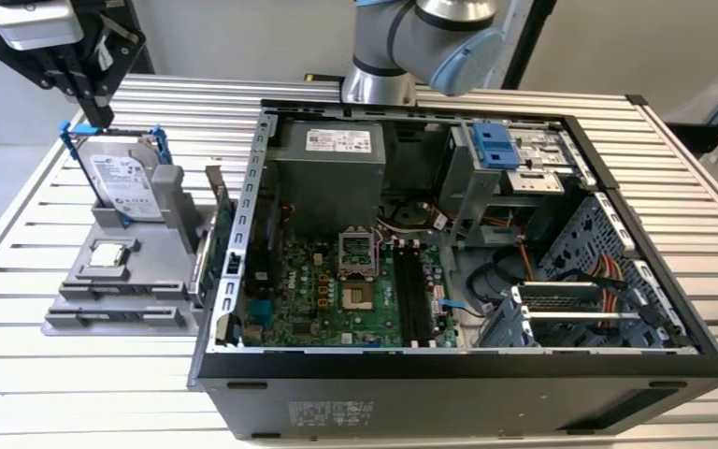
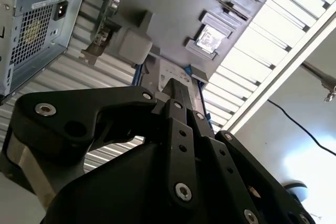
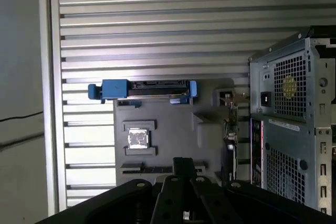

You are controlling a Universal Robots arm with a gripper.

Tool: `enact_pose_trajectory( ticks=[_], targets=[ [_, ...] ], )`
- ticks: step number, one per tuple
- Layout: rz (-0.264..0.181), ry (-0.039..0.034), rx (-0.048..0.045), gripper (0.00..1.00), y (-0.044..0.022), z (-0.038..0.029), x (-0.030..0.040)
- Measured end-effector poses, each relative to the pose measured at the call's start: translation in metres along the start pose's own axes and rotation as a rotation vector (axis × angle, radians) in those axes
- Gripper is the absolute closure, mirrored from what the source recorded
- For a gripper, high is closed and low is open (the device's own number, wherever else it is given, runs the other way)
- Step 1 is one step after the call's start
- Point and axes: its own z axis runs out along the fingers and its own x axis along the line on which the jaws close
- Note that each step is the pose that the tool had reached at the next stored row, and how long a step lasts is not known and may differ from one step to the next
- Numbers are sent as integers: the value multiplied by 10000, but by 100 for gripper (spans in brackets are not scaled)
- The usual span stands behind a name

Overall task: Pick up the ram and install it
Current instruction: 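Reach for the ram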

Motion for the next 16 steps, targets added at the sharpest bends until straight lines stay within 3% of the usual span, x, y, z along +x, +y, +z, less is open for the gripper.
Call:
enact_pose_trajectory(
  ticks=[11,16],
  targets=[
    [-31,3,0,100,-4,0,7],
    [-30,8,0,100,-74,-1,3]
  ],
)
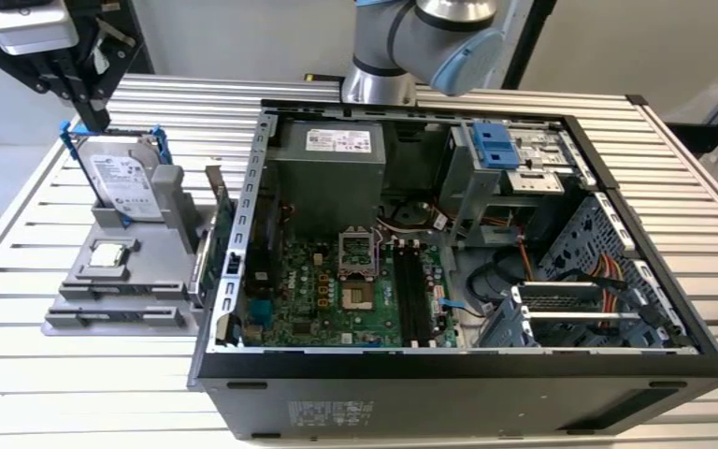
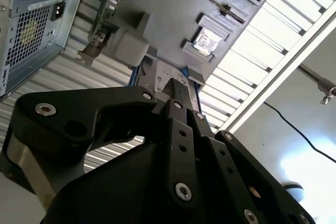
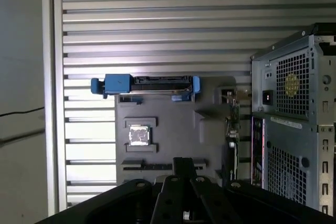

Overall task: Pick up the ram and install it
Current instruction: 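Reach for the ram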

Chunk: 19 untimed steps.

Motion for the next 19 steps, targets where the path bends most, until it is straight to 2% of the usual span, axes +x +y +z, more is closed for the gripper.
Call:
enact_pose_trajectory(
  ticks=[7,19],
  targets=[
    [1,37,2,100,-118,0,-4],
    [2,58,2,100,-309,-4,-10]
  ],
)
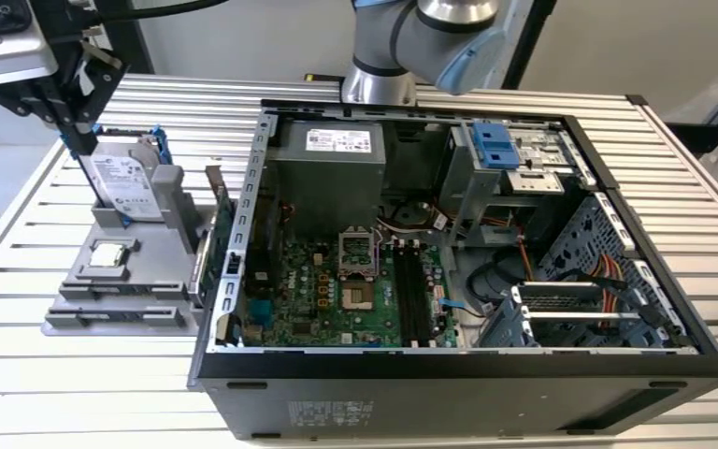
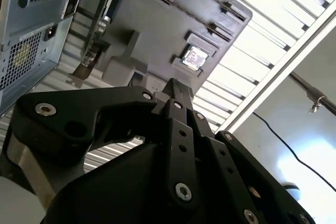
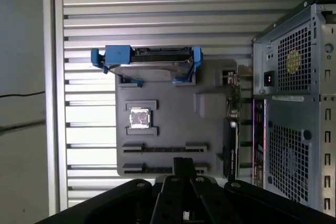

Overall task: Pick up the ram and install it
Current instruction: 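Reach for the ram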

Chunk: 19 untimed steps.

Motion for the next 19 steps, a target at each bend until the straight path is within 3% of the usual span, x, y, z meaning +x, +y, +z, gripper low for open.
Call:
enact_pose_trajectory(
  ticks=[19],
  targets=[
    [-11,13,1,100,-250,-6,-8]
  ],
)
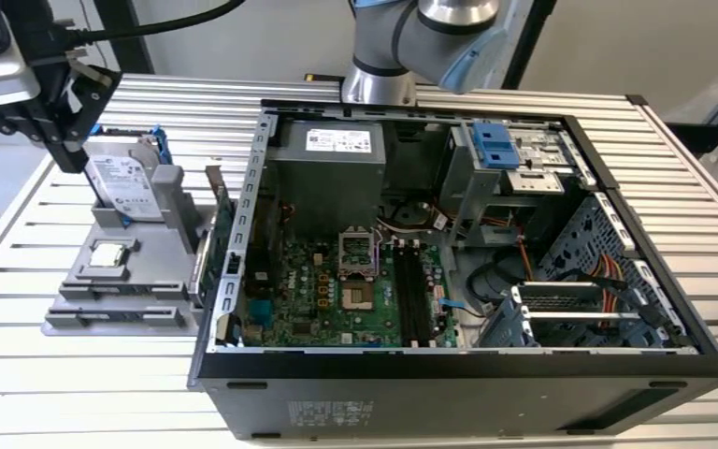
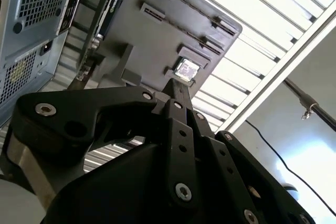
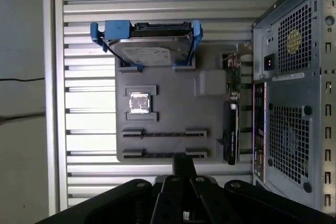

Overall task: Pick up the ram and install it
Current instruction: 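Reach for the ram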

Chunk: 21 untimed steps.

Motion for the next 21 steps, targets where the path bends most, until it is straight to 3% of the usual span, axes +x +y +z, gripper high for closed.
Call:
enact_pose_trajectory(
  ticks=[6,13,21],
  targets=[
    [-52,4,1,100,-66,-3,2],
    [-139,-7,2,100,-149,-5,69],
    [-421,4,6,100,-213,-7,93]
  ],
)
